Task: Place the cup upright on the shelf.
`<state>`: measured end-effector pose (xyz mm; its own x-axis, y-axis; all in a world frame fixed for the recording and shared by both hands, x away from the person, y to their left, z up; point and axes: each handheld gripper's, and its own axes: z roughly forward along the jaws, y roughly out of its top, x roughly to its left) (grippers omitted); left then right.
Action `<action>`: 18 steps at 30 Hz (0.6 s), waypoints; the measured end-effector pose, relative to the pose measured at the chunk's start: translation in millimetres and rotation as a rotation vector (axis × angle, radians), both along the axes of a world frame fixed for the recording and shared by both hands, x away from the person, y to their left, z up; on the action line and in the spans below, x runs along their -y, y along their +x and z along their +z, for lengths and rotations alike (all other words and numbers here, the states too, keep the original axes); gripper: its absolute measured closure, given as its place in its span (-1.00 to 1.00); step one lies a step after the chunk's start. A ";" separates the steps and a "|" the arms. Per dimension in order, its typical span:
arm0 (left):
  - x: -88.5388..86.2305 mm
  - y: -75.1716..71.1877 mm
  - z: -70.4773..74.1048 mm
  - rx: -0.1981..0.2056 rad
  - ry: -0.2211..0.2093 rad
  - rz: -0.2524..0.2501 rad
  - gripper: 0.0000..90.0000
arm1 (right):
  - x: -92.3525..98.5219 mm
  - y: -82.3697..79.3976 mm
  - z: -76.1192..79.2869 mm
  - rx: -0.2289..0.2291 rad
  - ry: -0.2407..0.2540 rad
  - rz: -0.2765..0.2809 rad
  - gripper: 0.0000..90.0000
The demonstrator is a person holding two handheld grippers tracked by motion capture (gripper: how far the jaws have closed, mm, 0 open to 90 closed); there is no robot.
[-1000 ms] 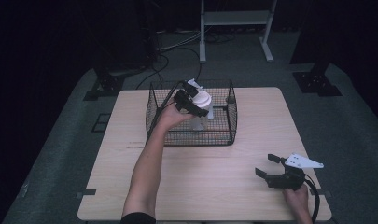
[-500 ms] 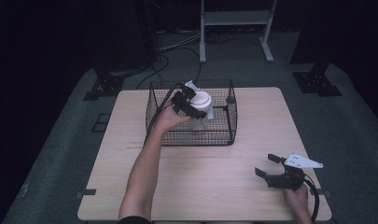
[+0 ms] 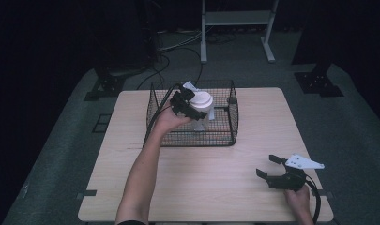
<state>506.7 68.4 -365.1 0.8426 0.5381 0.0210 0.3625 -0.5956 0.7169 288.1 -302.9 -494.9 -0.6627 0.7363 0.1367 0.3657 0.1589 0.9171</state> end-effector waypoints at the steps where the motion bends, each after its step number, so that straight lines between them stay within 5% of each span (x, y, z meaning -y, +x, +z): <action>1: -0.6 0.2 0.6 0.003 -0.001 0.003 -1.00 | 0.0 0.0 0.0 0.000 -0.001 0.000 -0.71; 18: -13.3 -7.1 6.7 0.009 -0.012 0.013 -1.00 | -0.5 0.3 -0.1 -0.002 -0.006 0.000 -0.72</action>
<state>499.6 81.7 -358.3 0.8356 0.5490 0.0215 0.3637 -0.5821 0.7273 288.4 -302.4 -495.0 -0.6628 0.7368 0.1337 0.3672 0.1642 0.9155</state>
